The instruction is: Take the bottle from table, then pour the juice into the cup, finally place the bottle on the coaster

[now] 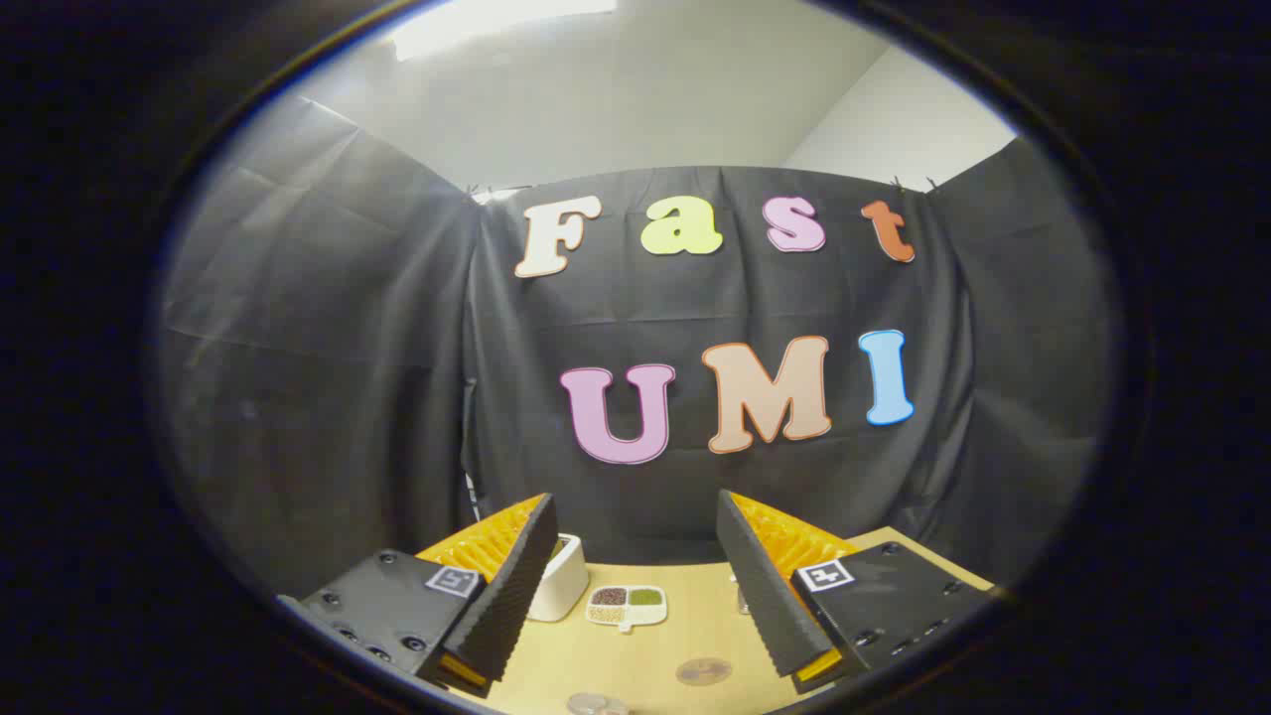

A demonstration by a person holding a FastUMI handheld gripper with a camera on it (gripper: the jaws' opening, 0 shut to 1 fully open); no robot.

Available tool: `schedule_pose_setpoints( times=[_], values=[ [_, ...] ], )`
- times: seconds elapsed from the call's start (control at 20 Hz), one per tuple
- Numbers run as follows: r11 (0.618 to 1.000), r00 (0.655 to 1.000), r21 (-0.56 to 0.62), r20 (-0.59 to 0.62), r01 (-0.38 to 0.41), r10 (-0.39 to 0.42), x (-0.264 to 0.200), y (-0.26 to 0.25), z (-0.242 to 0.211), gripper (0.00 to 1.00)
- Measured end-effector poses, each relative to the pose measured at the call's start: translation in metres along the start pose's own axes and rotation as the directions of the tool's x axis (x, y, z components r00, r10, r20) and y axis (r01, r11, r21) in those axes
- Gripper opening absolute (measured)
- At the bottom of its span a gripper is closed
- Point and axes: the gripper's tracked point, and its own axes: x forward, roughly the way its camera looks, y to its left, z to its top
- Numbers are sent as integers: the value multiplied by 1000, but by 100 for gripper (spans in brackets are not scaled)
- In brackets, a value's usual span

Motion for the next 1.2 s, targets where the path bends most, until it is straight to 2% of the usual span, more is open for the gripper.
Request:
schedule_pose_setpoints(
  times=[0.3,0.8,1.0,1.2],
  values=[
    [999,1000,-43,-5,13,-13,-5,5,-8,99],
    [1000,1000,-4,2,29,-29,-15,13,-29,99],
    [999,999,-22,-29,38,-39,-23,18,-62,99],
    [998,994,-51,-103,29,-34,-32,21,-113,99]
  ],
)
